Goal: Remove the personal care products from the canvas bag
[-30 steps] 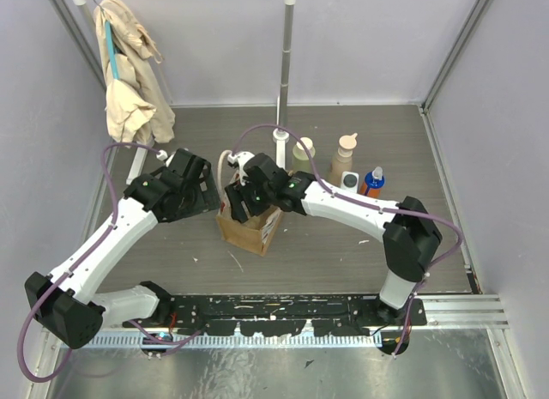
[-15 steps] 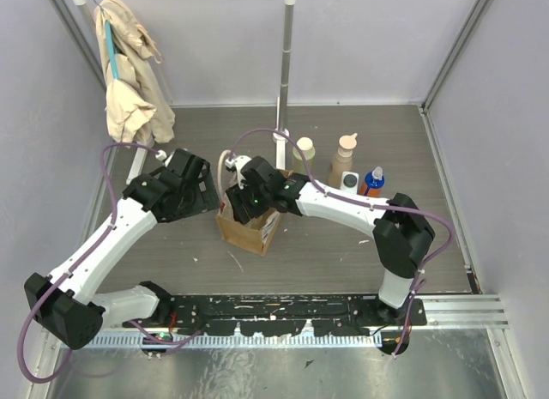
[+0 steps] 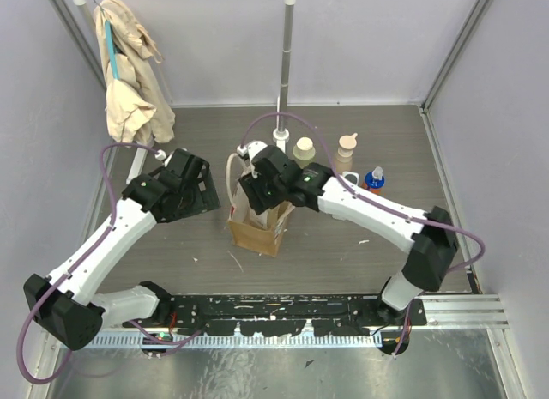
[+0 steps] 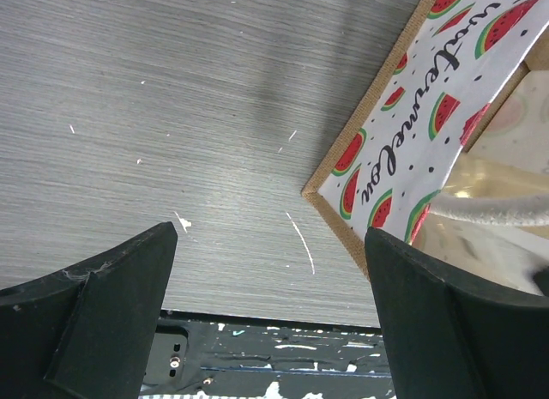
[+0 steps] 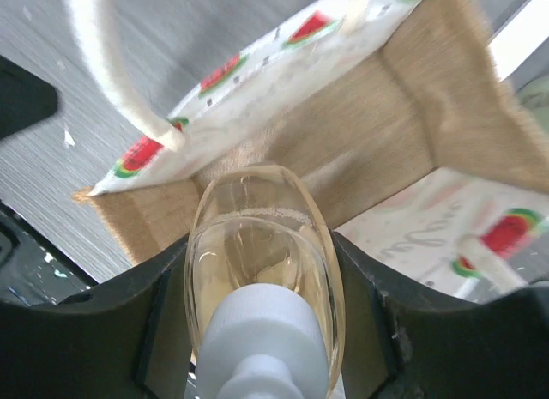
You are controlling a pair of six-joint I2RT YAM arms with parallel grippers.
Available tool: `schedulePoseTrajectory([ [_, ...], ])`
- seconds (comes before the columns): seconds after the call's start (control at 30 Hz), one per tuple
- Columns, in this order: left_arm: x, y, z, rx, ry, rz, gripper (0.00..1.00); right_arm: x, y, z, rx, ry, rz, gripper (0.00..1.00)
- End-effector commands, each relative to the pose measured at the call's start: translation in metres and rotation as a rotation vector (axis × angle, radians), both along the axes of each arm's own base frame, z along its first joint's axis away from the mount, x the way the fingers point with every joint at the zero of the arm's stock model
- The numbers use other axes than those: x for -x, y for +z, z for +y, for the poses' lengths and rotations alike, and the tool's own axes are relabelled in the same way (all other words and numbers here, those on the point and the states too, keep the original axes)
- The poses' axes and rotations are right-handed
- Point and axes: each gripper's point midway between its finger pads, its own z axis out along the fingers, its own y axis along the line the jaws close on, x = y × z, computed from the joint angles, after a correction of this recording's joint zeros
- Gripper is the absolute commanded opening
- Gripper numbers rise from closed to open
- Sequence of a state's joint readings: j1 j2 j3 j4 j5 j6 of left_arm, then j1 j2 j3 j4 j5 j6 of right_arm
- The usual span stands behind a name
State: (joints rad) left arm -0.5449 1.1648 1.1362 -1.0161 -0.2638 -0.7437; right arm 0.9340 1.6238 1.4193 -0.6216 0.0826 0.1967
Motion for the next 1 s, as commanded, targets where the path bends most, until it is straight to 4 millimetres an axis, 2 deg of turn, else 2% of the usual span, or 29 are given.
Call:
schedulePoseTrajectory([
  [0.0, 0.001, 0.006, 0.003, 0.008, 0.004, -0.021, 0.98, -0.021, 0.170, -0.008, -0.324, -0.097, -0.319, 0.50],
  [0.1, 0.001, 0.006, 0.002, 0.010, 0.003, -0.022, 0.98, -0.030, 0.208, -0.027, -0.371, -0.177, -0.405, 0.49],
  [0.23, 0.002, 0.006, 0.002, 0.014, 0.003, -0.023, 0.98, -0.045, 0.243, -0.058, -0.382, -0.312, -0.509, 0.49],
  [0.43, 0.003, 0.003, 0.000, 0.027, -0.004, -0.022, 0.98, -0.067, 0.276, -0.108, -0.411, -0.466, -0.602, 0.49],
  [0.53, 0.002, 0.002, -0.004, 0.041, -0.009, -0.018, 0.99, -0.076, 0.284, -0.127, -0.422, -0.518, -0.616, 0.49],
  [0.6, 0.002, 0.002, -0.004, 0.043, -0.009, -0.014, 0.99, -0.083, 0.283, -0.137, -0.420, -0.543, -0.614, 0.49],
  [0.7, 0.002, 0.001, -0.004, 0.042, -0.009, -0.011, 0.99, -0.093, 0.269, -0.147, -0.397, -0.567, -0.588, 0.49],
  [0.83, 0.003, -0.001, -0.004, 0.041, -0.010, -0.006, 0.99, -0.106, 0.240, -0.159, -0.366, -0.596, -0.537, 0.49],
  [0.97, 0.003, -0.001, -0.003, 0.037, -0.012, -0.003, 0.99, -0.112, 0.201, -0.164, -0.325, -0.604, -0.479, 0.49],
])
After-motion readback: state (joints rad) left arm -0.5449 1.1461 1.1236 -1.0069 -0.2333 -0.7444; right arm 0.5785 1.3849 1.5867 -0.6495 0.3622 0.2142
